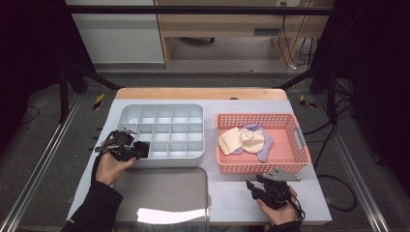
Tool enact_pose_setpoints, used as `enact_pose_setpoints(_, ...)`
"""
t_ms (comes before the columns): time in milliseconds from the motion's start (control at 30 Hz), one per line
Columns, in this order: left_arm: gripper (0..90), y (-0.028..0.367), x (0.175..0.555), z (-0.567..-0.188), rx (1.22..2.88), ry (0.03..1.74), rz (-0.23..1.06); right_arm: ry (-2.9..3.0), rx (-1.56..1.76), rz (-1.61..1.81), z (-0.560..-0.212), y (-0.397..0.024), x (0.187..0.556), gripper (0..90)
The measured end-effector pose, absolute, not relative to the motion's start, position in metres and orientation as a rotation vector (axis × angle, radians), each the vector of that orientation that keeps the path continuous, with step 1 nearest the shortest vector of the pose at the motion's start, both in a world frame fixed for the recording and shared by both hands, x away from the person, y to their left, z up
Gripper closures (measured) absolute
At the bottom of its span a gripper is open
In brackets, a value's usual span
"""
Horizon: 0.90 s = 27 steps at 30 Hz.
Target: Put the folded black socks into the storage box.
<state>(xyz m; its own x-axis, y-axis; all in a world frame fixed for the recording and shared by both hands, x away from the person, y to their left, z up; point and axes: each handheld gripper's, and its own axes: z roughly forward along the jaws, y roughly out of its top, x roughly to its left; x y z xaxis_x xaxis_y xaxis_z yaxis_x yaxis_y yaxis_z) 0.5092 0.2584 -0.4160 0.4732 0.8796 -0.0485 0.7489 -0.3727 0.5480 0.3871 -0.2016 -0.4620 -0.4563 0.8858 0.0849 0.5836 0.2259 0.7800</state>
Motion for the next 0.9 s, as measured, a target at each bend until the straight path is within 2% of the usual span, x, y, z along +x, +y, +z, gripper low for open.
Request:
enact_pose_setpoints(200, 47.4, 0.27, 0.5, -0.408, 2.108, 1.28, 0.349, 2.122, 1.358, 1.097, -0.462, -0.203, 0.387, 51.9)
enact_pose_setpoints(300, 46.9, 0.275, 0.492, -0.4, 2.034, 1.257, 0.383, 2.116, 1.359, 1.096, -0.462, -0.204, 0.387, 51.7)
enact_pose_setpoints(333, 48.0, 0.274, 0.49, -0.399, 2.025, 1.244, 0.398, 2.114, 1.359, 1.097, -0.462, -0.204, 0.387, 51.8)
enact_pose_setpoints(400, 57.5, 0.273, 0.489, -0.402, 2.02, 1.244, 0.421, 2.114, 1.36, 1.1, -0.461, -0.203, 0.387, 52.0)
enact_pose_setpoints(433, 68.8, 0.271, 0.491, -0.407, 2.012, 1.237, 0.43, 2.116, 1.356, 1.099, -0.461, -0.203, 0.387, 52.6)
enact_pose_setpoints(533, 73.3, 0.269, 0.492, -0.413, 1.991, 1.232, 0.428, 2.116, 1.355, 1.098, -0.461, -0.203, 0.386, 52.8)
enact_pose_setpoints(633, 82.0, 0.263, 0.494, -0.421, 2.003, 1.217, 0.418, 2.12, 1.351, 1.096, -0.462, -0.203, 0.387, 53.1)
enact_pose_setpoints(733, 82.5, 0.259, 0.495, -0.424, 2.025, 1.22, 0.453, 2.12, 1.351, 1.096, -0.461, -0.203, 0.386, 53.2)
enact_pose_setpoints(900, 82.3, 0.261, 0.495, -0.426, 2.014, 1.226, 0.439, 2.121, 1.348, 1.098, -0.462, -0.203, 0.386, 53.6)
